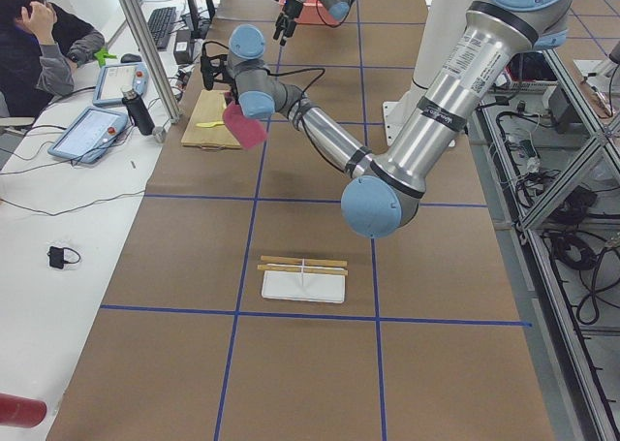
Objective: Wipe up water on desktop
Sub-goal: 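Carry the towel toward the cutting board with the left gripper while right reaches in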
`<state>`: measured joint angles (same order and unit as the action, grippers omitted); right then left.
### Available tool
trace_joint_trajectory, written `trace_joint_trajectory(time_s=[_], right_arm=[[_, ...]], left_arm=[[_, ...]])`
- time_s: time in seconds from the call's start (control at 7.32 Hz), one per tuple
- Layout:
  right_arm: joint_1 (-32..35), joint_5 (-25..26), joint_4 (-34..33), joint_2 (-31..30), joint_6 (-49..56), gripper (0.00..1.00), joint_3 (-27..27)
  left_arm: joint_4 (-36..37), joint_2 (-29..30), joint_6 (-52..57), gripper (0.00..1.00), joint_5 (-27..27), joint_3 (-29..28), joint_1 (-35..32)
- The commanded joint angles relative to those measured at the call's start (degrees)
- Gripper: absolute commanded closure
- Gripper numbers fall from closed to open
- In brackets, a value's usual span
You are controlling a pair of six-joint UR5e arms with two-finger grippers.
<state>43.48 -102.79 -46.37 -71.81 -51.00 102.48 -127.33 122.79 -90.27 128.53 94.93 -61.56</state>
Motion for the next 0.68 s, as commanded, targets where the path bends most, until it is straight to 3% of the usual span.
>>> trace_joint_trajectory(time_s=[0.0, 0.14, 0.55], right_arm=[[-9.4, 13.6, -0.2, 3.8, -2.5, 0.0, -0.1], [-13.6, 20.0, -0.3, 4.7, -3.3, 0.0, -0.3], [-18.5, 27.4, -3.3, 8.5, -3.4, 0.01, -0.5]], left_arm=[[0.1, 2.3, -10.2, 1.0, -3.5, 0.3, 1.5], [0.1, 3.8, -14.0, 1.0, -7.5, 0.3, 4.1], [0.3, 7.8, -24.0, 1.0, -14.0, 0.3, 9.3]])
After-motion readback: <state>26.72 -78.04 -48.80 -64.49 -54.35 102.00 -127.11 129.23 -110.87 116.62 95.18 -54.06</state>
